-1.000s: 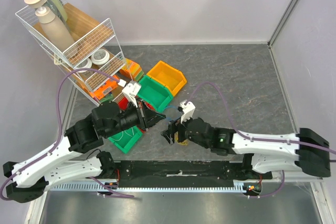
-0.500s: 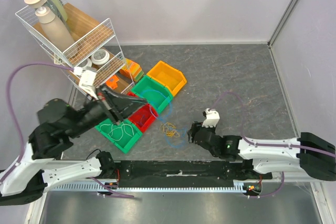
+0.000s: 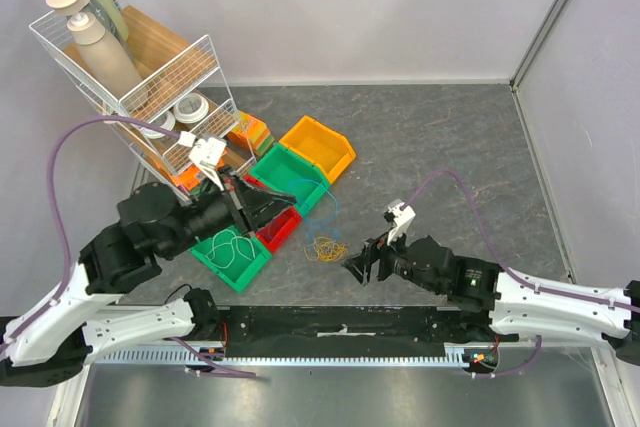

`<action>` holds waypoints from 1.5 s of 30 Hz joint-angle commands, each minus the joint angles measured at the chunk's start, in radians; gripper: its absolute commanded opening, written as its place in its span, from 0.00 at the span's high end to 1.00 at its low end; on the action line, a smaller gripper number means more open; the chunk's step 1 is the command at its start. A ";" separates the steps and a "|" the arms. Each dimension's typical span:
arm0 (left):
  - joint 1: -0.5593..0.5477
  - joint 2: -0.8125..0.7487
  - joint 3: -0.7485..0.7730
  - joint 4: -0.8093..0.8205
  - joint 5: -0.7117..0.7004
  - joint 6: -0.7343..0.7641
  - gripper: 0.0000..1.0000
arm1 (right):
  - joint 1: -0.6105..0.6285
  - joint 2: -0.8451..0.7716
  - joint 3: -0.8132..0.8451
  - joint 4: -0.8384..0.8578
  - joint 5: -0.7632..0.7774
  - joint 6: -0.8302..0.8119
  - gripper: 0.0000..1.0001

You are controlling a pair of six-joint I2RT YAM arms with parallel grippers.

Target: Untangle the cables

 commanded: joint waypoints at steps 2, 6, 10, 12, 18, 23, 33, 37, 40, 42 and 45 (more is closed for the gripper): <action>0.001 0.014 -0.066 0.002 0.004 -0.039 0.98 | 0.000 0.037 0.152 0.253 -0.358 -0.139 0.16; 0.002 0.004 -0.127 0.013 0.006 -0.093 0.98 | 0.000 0.117 0.215 0.281 -0.328 -0.146 0.17; 0.002 -0.016 -0.173 0.035 0.004 -0.130 0.98 | 0.001 0.180 0.226 0.295 -0.230 -0.120 0.19; 0.002 -0.026 -0.187 0.038 -0.003 -0.145 0.98 | 0.001 0.190 0.210 0.333 -0.228 -0.117 0.19; 0.004 -0.036 -0.201 0.038 0.006 -0.179 0.98 | 0.001 0.212 0.153 0.470 -0.260 -0.114 0.21; 0.002 -0.039 -0.207 0.038 0.003 -0.202 0.98 | 0.001 0.244 0.122 0.598 -0.309 -0.082 0.27; 0.001 -0.064 -0.201 0.030 -0.052 -0.202 0.98 | 0.009 0.255 0.048 0.732 -0.372 0.007 0.46; 0.002 -0.067 -0.199 0.027 -0.057 -0.203 0.98 | 0.007 0.230 0.013 0.738 -0.403 0.044 0.46; 0.002 -0.067 -0.199 0.024 -0.059 -0.202 0.98 | 0.007 0.160 0.031 0.536 -0.249 0.045 0.41; 0.004 -0.067 -0.201 0.019 -0.057 -0.202 0.98 | 0.009 0.099 0.036 0.426 -0.153 0.033 0.38; 0.002 -0.065 -0.207 0.019 -0.054 -0.206 0.98 | 0.011 0.034 0.013 0.462 -0.183 0.004 0.33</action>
